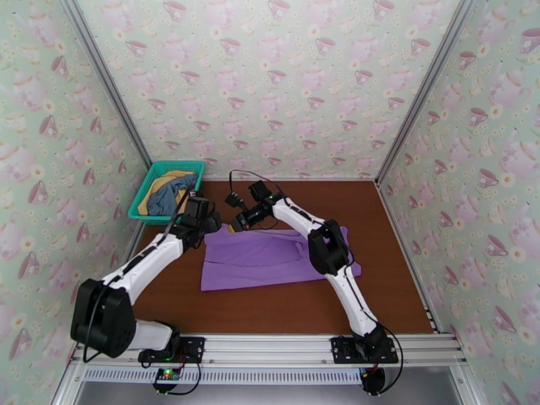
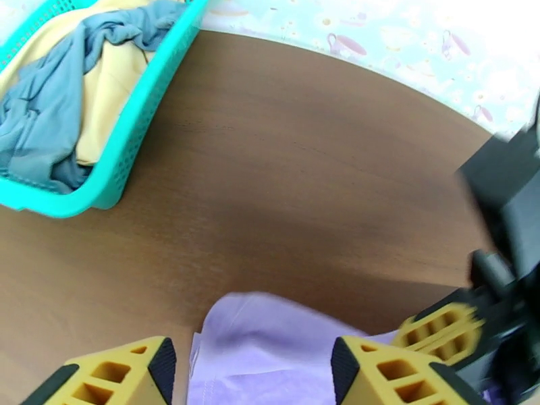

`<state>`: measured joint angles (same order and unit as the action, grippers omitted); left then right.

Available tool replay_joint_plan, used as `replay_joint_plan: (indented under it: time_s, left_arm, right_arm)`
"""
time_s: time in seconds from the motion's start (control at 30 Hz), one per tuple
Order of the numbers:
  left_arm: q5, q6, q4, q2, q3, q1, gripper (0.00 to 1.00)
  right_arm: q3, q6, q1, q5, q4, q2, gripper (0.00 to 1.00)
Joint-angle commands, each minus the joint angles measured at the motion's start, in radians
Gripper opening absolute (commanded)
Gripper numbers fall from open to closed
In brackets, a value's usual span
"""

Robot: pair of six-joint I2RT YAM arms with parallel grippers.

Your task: Fold and stack the mixed laundry pile

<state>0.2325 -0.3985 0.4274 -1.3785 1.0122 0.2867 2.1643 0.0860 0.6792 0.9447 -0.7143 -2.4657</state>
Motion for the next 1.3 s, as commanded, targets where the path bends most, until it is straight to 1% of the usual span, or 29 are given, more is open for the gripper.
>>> replay_joint_plan:
  time_s: [0.0,0.03,0.07,0.13,0.27,0.43,0.6,0.83,1.0,1.13,1.27]
  left_arm:
    - [-0.101,-0.056,0.118,0.023,0.001,-0.012,0.25]
    - [-0.147,-0.072,0.125,0.026,-0.006,-0.012,0.08]
    - [-0.186,-0.087,0.126,0.027,-0.043,-0.011,0.00]
    - [-0.273,-0.118,0.106,0.032,-0.104,-0.012,0.00]
    - [-0.390,-0.152,0.031,0.045,-0.224,-0.010,0.00]
    - [-0.450,-0.134,-0.043,0.042,-0.292,-0.008,0.00]
    - [-0.391,-0.128,-0.081,-0.063,-0.245,-0.013,0.00]
    - [-0.342,-0.174,-0.243,-0.224,-0.168,-0.044,0.00]
    - [-0.344,-0.191,-0.302,-0.251,-0.143,-0.062,0.00]
    - [-0.340,-0.178,-0.302,-0.250,-0.126,-0.073,0.00]
    - [-0.341,-0.167,-0.303,-0.297,-0.109,-0.097,0.00]
  right_arm:
    - [-0.051,0.011,0.017,-0.040,0.051,0.026,0.00]
    - [-0.062,0.001,0.017,-0.047,0.067,0.031,0.00]
    - [-0.072,-0.004,0.017,-0.061,0.079,0.036,0.00]
    - [-0.092,-0.013,0.017,-0.101,0.104,0.057,0.00]
    - [-0.122,-0.040,0.010,-0.187,0.159,0.100,0.00]
    - [-0.132,-0.117,-0.010,-0.263,0.250,0.121,0.00]
    - [-0.124,-0.147,-0.016,-0.261,0.281,0.117,0.00]
    - [-0.126,-0.142,-0.016,-0.243,0.263,0.103,0.00]
    - [-0.123,-0.129,-0.019,-0.240,0.251,0.094,0.00]
    - [-0.104,-0.126,-0.022,-0.226,0.238,0.078,0.00]
    - [-0.098,-0.117,-0.021,-0.191,0.225,0.070,0.00]
